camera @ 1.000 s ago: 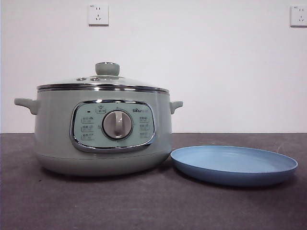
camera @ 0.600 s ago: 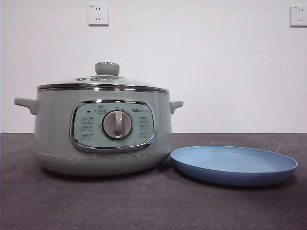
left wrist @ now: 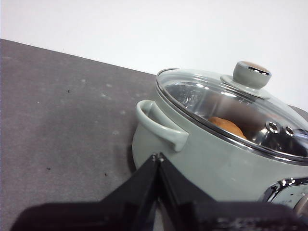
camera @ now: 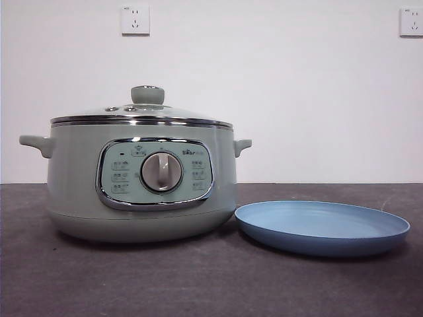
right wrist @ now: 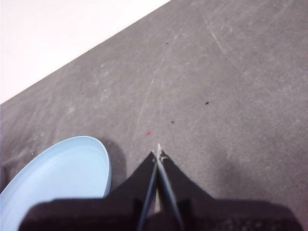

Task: Take the potato out from the steamer,put the potato on the plate,close the lid

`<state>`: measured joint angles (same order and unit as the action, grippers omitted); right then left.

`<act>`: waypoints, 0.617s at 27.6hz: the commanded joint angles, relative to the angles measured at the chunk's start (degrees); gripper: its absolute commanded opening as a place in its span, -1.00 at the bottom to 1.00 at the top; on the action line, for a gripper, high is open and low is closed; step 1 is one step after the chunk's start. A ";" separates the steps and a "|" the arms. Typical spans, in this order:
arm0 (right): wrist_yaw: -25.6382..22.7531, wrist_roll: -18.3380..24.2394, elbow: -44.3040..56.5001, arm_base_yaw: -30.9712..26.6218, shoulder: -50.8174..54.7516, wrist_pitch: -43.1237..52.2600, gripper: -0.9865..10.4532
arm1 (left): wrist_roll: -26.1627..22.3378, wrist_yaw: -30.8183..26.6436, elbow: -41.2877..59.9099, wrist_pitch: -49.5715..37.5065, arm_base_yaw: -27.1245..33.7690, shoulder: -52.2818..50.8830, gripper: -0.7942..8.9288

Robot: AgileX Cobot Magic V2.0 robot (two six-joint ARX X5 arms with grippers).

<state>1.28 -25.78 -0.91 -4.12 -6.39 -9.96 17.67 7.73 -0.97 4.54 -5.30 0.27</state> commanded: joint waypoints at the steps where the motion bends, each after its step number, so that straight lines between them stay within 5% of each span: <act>1: 0.00 -0.87 0.57 0.11 0.02 -0.35 -0.86 | 0.42 0.17 0.72 -0.24 0.15 -0.11 -0.84; 4: -0.09 -1.18 0.57 0.09 0.02 0.31 -0.86 | 0.44 0.31 0.72 -0.26 0.15 -0.11 -0.85; 11: 4.79 -9.90 -2.25 0.11 -0.28 8.63 -0.86 | 2.21 4.76 -3.91 2.97 0.15 0.24 -0.85; 17: 6.40 -8.00 -9.99 0.11 -4.48 8.61 -0.86 | -0.11 4.74 -15.41 5.60 0.15 4.90 -0.85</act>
<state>7.42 -34.22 -9.72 -4.10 -10.37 -1.74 19.20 12.43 -14.57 10.52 -5.30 4.29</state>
